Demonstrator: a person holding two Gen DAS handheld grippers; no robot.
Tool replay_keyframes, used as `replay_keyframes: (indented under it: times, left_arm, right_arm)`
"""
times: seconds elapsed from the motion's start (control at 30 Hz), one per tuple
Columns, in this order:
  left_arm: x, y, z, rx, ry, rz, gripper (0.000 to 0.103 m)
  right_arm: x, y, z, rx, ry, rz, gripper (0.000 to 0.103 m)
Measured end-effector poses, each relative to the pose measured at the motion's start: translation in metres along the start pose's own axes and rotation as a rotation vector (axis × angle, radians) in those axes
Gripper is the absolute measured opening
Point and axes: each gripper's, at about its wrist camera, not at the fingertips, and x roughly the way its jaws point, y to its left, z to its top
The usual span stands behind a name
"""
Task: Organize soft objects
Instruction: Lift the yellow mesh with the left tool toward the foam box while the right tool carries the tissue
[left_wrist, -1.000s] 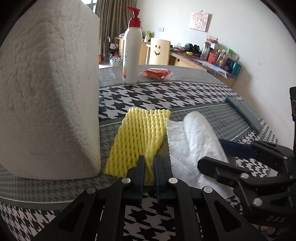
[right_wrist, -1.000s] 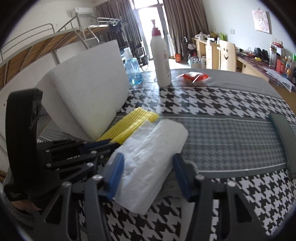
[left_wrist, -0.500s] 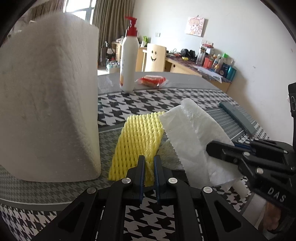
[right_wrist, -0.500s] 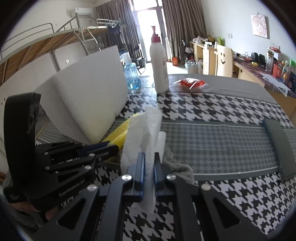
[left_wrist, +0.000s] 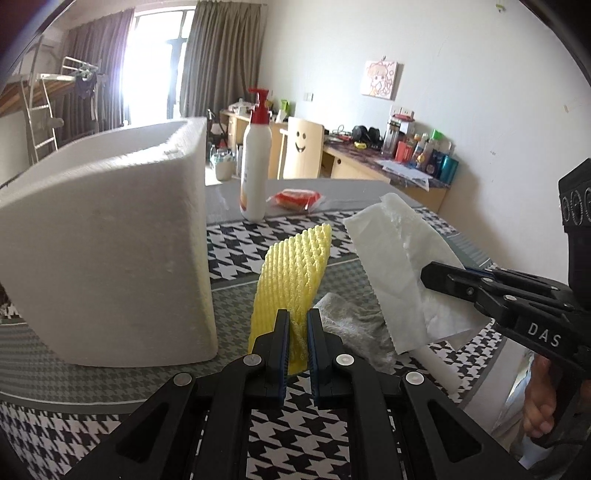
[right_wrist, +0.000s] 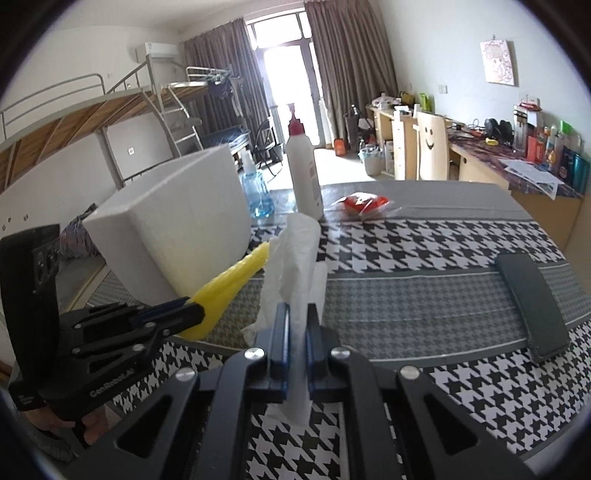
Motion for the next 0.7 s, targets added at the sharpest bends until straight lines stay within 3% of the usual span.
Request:
replay_keyframes:
  times: [0.7]
  left_arm:
    - [-0.049, -0.01, 0.001, 0.05, -0.105, 0.009, 0.01]
  right_arm:
    - [-0.029, 0.013, 0.001, -0.035, -0.084, -0.022, 0.01]
